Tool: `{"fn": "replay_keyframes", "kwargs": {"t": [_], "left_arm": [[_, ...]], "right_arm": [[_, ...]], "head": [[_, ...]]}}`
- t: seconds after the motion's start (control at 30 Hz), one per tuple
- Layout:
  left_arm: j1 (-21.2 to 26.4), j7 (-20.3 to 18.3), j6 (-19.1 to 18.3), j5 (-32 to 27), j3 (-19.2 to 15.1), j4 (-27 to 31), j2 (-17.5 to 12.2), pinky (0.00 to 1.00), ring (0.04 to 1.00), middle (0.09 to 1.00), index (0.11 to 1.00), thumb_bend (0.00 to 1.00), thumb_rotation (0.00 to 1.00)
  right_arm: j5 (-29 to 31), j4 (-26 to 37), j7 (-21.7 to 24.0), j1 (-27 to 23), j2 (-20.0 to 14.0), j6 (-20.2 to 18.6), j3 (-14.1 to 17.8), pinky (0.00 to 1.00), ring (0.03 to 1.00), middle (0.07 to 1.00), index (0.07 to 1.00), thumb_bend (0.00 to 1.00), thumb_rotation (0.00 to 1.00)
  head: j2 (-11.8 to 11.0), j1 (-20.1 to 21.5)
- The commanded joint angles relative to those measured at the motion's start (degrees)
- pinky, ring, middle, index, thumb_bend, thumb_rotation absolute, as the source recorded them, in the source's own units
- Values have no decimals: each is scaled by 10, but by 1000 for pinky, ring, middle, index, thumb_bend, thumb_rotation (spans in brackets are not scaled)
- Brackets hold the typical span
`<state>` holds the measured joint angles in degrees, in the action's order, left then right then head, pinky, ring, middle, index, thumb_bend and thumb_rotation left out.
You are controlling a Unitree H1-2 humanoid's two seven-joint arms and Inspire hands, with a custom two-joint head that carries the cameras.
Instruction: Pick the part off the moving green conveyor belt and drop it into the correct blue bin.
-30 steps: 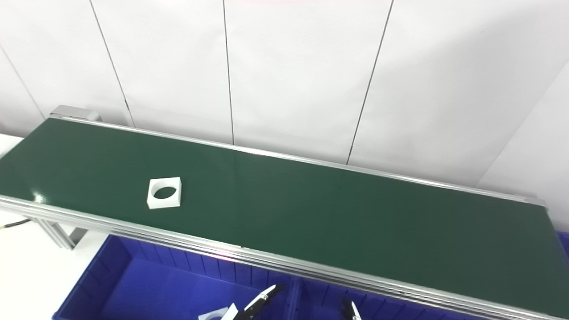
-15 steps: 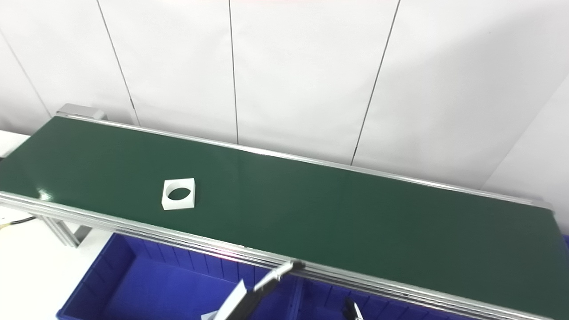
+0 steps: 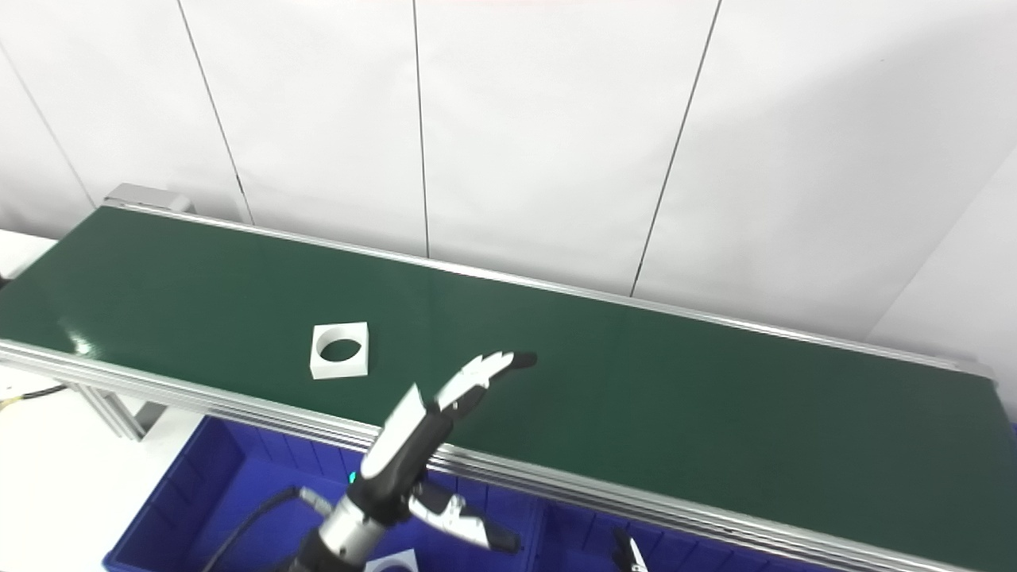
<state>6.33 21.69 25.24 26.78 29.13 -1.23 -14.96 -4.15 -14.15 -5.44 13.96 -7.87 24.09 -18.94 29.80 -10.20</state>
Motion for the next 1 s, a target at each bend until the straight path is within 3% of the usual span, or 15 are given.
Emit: {"fn": "replay_keyframes", "kwargs": {"t": [0.0, 0.03, 0.07, 0.13, 0.23, 0.6, 0.97], "left_arm": [[33, -3, 10, 43, -27, 0, 5, 803, 841, 866, 888, 947, 396], [36, -4, 10, 59, -36, -3, 7, 782, 826, 856, 882, 959, 340], [42, -9, -10, 89, -46, -5, 6, 685, 779, 834, 874, 982, 284], [51, -26, -60, 145, -61, -2, 4, 616, 742, 819, 866, 994, 235], [58, -51, -112, 199, -75, 1, 5, 575, 700, 792, 848, 1000, 149], [109, -108, -189, 273, -88, -46, -6, 627, 693, 732, 811, 1000, 87], [165, -166, -250, 306, -85, -111, -27, 744, 772, 808, 817, 1000, 156]], "right_arm": [[-1, 12, -6, -5, 3, 28, -3, 970, 967, 982, 971, 958, 1000], [0, 12, -6, -6, 3, 28, -4, 970, 965, 982, 970, 958, 1000], [2, 11, -5, -6, 4, 28, -4, 969, 962, 981, 972, 960, 1000], [6, 9, -2, -7, 6, 28, -3, 967, 959, 979, 972, 962, 997], [8, 8, -3, -6, 9, 28, -3, 962, 954, 975, 969, 965, 989], [0, 7, -12, -8, 10, 28, -7, 956, 951, 972, 963, 961, 981], [-5, 5, -22, -11, 10, 28, -16, 955, 957, 972, 958, 954, 978]], "head": [[1, 1], [1, 1], [1, 2], [0, 3], [-1, 5], [-3, 8], [-6, 12]]}}
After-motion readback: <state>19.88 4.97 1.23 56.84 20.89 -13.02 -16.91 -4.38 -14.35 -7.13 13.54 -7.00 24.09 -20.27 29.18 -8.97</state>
